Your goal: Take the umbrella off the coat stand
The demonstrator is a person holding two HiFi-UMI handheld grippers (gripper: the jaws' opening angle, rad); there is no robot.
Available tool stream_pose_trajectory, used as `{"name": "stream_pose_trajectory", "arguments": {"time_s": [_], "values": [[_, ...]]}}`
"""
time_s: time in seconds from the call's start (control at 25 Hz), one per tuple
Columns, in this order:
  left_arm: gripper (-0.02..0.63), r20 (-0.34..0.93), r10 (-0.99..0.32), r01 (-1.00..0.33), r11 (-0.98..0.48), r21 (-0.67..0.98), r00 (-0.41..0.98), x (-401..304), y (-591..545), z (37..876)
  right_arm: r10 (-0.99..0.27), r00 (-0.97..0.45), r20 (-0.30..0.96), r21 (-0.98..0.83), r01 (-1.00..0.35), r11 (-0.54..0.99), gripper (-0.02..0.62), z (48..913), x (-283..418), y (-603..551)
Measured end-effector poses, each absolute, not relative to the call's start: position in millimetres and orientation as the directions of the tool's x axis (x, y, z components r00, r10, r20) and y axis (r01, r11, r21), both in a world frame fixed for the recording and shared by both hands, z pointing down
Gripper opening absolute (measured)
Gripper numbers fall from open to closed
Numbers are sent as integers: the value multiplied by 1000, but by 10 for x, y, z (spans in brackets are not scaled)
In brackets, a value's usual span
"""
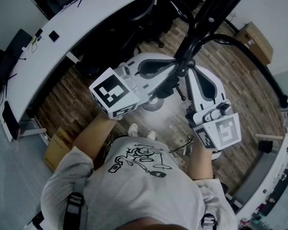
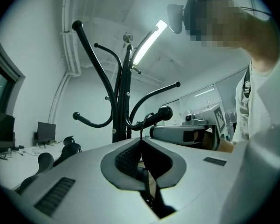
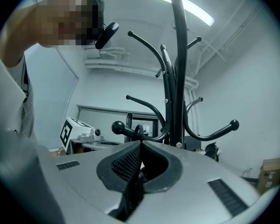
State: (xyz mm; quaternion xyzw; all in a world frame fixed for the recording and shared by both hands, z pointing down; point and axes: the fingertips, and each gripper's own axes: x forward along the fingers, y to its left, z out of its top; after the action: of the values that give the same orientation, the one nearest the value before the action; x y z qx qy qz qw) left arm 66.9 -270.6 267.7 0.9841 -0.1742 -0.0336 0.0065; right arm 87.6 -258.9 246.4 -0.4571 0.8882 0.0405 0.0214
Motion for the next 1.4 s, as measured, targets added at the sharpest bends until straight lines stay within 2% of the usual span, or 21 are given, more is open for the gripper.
{"name": "stream_pose_trajectory", "arguments": {"time_s": [1.4], "values": [[23, -97, -352, -351, -936, 25, 931, 452, -2313, 2545, -786, -610, -103, 77, -793, 605, 14, 2319, 651, -2207]]}}
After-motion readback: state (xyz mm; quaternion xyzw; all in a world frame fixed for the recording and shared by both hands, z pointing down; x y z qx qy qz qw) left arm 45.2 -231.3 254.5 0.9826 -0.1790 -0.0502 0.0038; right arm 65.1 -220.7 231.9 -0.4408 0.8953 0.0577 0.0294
